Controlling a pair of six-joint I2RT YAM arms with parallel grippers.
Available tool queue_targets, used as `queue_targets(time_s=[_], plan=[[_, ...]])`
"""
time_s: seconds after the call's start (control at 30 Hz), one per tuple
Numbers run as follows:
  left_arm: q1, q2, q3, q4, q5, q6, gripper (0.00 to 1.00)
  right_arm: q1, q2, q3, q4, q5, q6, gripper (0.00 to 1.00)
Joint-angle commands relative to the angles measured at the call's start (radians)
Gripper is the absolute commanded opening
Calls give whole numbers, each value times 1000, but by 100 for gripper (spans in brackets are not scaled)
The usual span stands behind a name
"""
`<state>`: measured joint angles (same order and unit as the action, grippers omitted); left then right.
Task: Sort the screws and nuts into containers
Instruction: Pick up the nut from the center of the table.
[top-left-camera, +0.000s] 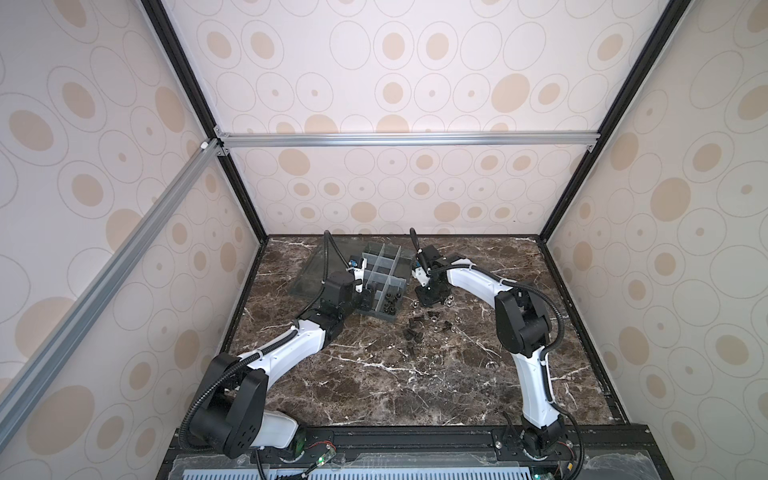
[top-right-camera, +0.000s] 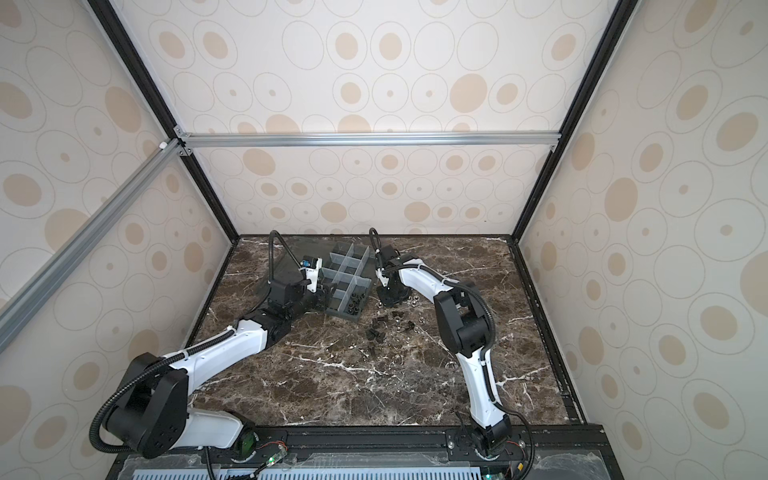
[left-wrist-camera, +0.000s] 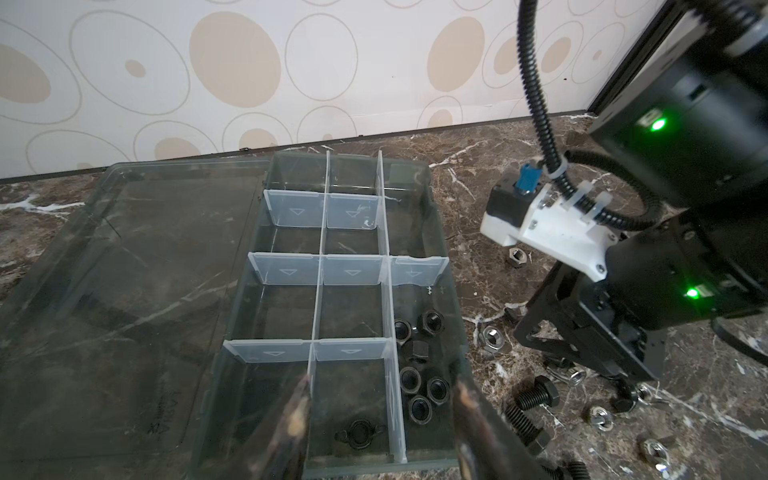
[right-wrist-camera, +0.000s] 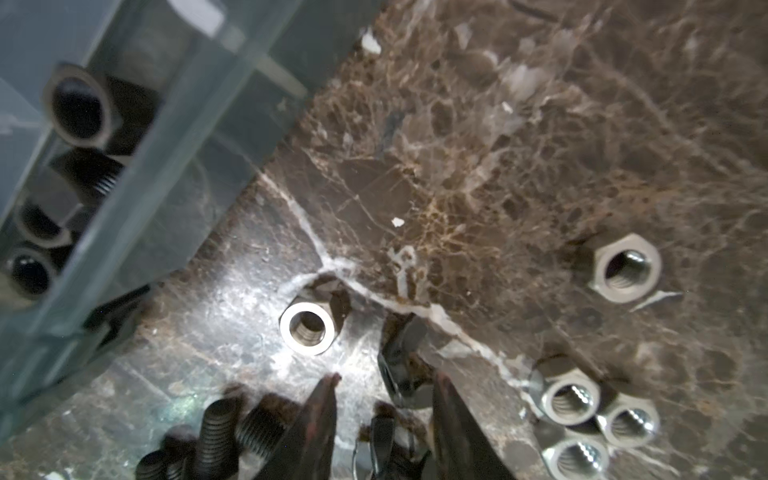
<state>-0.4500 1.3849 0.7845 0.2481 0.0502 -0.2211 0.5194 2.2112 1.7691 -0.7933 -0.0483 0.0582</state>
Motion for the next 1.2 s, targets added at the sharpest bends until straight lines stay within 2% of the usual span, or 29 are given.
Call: queue_targets(time_s=[0.0,0.07,0.17,0.5,0.63,0.83,0.93,1.17], plan=[[2,-39,-6,12,0,-5,55,8,24,14,-21,27,-7,36],[3,-48,-10,10,-12,0,56,8,31,4,-13,27,-7,24],[2,-55,-13,4,-23,3,55,9,33,-1,-14,25,-3,16],[2,-75,-29,28,-44,-16,56,16,-31,36,-43,33,4,7],[16,-96,-59,86,-59,-38,57,46,-91,95,-46,0,11,6],[101,-92,-81,80,-57,-103,57,129,-98,220,-49,-75,-9,6],[121,-96,-93,70,-71,-110,56,160,-57,263,-17,-164,-8,6],[132,-126,-122,54,-73,-107,56,191,125,489,-72,-217,3,7]])
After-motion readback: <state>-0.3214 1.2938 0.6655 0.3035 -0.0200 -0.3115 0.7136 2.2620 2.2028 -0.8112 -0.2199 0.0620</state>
